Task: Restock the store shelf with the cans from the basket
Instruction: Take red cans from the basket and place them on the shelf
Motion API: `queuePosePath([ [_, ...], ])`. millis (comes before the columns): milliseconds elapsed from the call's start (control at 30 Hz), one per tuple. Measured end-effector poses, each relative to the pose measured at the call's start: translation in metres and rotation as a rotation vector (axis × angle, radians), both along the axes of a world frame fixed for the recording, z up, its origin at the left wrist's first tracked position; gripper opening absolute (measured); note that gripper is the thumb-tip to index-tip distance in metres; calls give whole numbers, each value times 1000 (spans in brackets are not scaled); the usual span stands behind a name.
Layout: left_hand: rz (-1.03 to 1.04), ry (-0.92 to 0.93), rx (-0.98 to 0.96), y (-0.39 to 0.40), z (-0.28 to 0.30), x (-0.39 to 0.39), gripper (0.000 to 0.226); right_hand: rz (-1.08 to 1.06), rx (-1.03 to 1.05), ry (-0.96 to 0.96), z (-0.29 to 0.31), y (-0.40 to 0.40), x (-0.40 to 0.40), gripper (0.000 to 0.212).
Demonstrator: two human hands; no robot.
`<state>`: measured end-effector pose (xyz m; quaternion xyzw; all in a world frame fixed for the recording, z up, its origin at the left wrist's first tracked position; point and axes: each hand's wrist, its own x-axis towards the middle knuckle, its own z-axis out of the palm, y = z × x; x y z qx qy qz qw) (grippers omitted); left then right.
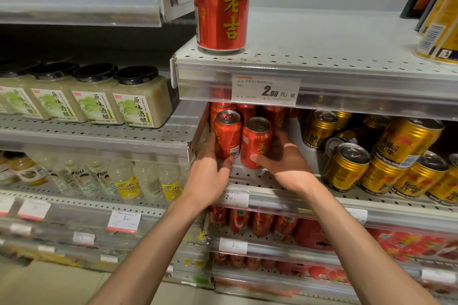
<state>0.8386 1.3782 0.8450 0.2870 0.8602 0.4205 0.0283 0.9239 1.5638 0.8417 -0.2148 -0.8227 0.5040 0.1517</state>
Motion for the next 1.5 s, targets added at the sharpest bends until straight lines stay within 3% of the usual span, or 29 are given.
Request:
queuePosePath([
  [133,-101,191,-242,-27,14,19,46,33,3,-20,2,-3,8,90],
  [233,-165,295,-252,-33,27,29,30,31,15,-12,2,-4,15,90],
  [333,-210,489,-253,-35,46,28,27,35,25,-6,3,-6,21,95],
  [500,-240,805,-393,-42,79,8,25,78,51,10,4,-18,24,83],
  [667,-270,691,-587,-46,96,-18,73,123,85,-4,2,-35,17,80],
  [800,-333,571,-640,-43,90,-29,88,128,101,26,7,-48,7,68],
  [1000,-317,576,-632,-36,87,-31,82,167,128,-6,6,-48,2,88],
  [1167,-338,549,-617,-37,85,-36,79,248,-18,-53,10,-36,-9,128],
  [1500,-322,547,-553,-41,84,-33,76,273,-116,-4,4,-41,-16,125],
])
